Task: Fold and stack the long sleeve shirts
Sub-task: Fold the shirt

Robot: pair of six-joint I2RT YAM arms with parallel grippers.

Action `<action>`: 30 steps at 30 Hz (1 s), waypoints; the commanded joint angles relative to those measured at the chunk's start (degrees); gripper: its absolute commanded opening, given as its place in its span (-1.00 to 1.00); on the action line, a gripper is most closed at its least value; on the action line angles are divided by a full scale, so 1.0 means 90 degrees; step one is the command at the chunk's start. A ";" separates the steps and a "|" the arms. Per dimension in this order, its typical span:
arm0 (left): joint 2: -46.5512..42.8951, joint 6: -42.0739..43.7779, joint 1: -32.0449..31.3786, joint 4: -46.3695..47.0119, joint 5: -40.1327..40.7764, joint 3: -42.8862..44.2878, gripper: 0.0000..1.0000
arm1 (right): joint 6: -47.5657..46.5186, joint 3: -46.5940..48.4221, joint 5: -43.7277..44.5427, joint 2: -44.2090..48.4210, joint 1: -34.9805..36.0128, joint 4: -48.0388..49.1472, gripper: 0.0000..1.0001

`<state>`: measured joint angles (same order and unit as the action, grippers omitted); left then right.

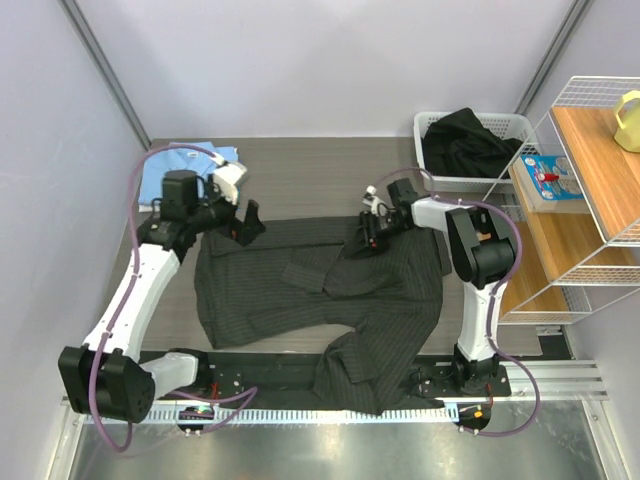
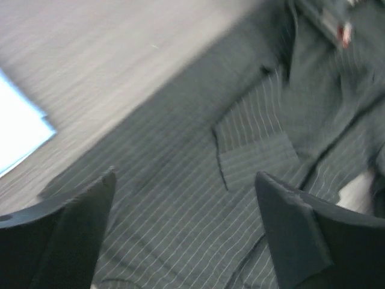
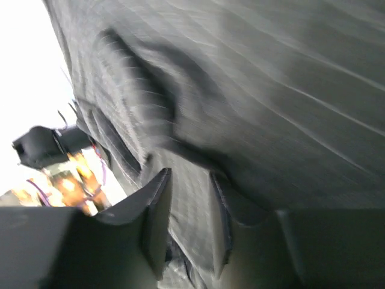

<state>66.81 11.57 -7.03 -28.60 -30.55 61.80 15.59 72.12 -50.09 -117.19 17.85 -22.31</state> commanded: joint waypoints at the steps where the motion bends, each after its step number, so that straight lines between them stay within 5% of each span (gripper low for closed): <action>1: 0.0048 0.1160 -0.1131 -0.0094 0.0503 -0.0567 0.77 | 0.0231 -0.0093 -0.0168 0.0715 -0.0215 0.0155 -0.17; 8: 0.0409 0.3349 -0.2616 -0.0094 0.0942 -0.1319 0.35 | -0.0531 -0.0084 -0.0002 0.1282 -0.0206 -0.0723 -0.14; 15: 0.0877 0.4113 -0.3602 0.1018 0.1557 -0.1993 0.32 | -0.1068 -0.0122 0.0526 0.1429 -0.0206 -0.1154 -0.14; 30: 0.2254 0.4691 -0.3809 0.1986 0.1353 -0.1857 0.22 | -0.1371 -0.0259 0.1161 0.1107 -0.0206 -0.1438 -0.14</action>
<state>85.01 52.01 -41.25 -14.33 -16.19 42.11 4.82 69.97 -40.95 -106.54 16.01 -34.13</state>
